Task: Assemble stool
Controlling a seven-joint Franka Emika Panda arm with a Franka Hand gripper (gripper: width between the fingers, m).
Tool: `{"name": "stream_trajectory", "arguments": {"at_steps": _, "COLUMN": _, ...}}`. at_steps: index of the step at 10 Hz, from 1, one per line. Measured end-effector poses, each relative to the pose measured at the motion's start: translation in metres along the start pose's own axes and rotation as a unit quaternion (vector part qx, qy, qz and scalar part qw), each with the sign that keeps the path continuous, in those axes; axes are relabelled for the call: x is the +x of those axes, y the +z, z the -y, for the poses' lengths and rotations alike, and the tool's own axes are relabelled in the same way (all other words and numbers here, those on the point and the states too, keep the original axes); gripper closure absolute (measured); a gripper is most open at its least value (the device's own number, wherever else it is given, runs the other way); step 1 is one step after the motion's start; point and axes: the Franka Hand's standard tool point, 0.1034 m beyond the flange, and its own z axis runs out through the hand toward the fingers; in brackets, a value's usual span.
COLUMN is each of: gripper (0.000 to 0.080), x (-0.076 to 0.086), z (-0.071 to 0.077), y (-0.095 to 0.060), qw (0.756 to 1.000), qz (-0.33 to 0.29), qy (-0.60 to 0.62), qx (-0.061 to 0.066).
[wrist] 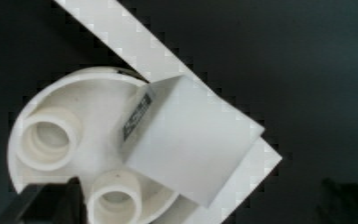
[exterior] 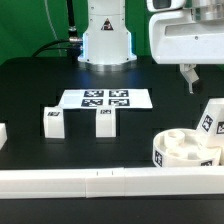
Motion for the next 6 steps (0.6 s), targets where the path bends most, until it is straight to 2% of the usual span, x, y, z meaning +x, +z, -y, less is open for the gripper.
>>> {"name": "stream_trajectory", "arguments": {"at_steps": 2, "gripper": 0.0151, "x": -0.0085, "z": 0.0056, "y": 0.0038, "qw": 0.990, "qz": -0.012, "qy": -0.139, "qx": -0.014}}
{"name": "stream_trajectory", "arguments": {"at_steps": 6, "gripper": 0.0151, "x": -0.0118, "z": 0.0034, "y": 0.0077, "qw": 0.964, "qz": -0.014, "qy": -0.266, "qx": -0.015}}
